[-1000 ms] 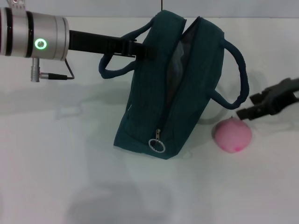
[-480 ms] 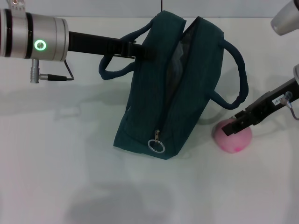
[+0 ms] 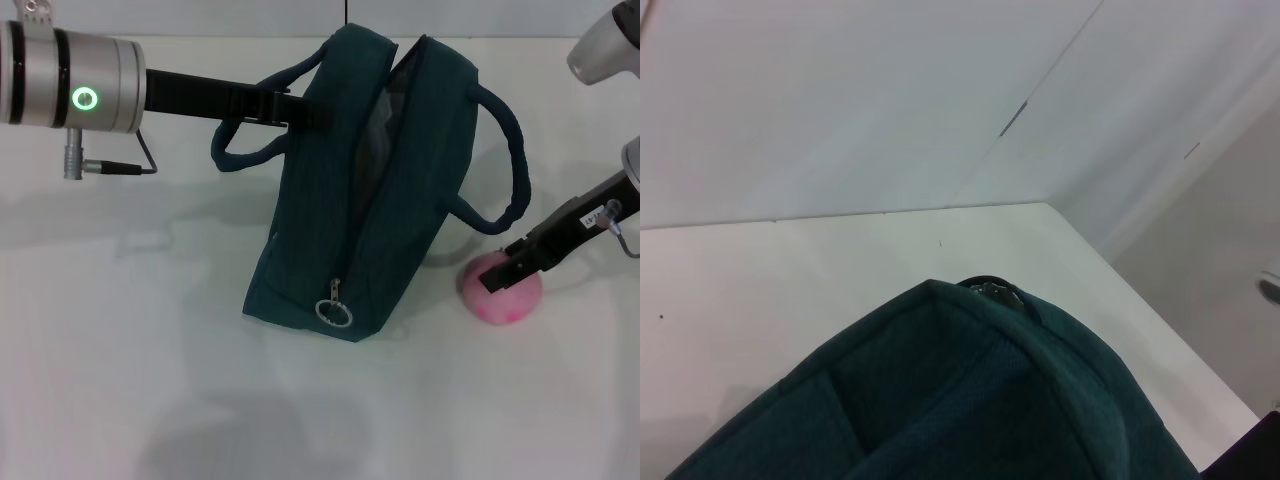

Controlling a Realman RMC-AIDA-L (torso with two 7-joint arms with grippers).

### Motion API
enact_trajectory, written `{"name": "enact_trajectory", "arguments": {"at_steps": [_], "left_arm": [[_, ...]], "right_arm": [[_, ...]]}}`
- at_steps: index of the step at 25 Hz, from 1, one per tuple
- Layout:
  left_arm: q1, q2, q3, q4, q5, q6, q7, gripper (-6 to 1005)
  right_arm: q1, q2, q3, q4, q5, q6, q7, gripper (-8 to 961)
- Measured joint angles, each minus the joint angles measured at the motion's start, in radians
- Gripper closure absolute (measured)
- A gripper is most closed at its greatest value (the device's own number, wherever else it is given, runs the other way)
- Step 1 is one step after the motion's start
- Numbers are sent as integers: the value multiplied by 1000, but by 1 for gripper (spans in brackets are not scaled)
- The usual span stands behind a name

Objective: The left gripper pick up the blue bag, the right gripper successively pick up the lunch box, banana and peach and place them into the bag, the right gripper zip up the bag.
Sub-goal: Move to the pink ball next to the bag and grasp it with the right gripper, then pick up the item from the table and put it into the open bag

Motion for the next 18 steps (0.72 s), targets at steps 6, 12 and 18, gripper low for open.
{"name": "enact_trajectory", "arguments": {"at_steps": [6, 12, 18], "left_arm": [[-1, 0, -2, 0, 0, 0, 0, 944], [-5, 0, 0, 0, 0, 0, 0, 944], [-2, 0, 2, 0, -7, 5, -2, 945]], "right_arm": [[1, -4, -15, -7, -17, 11, -7, 369], [-1, -5, -8, -11, -64, 25, -8, 595], [-31, -20, 114, -33, -52, -17, -40, 772]]}}
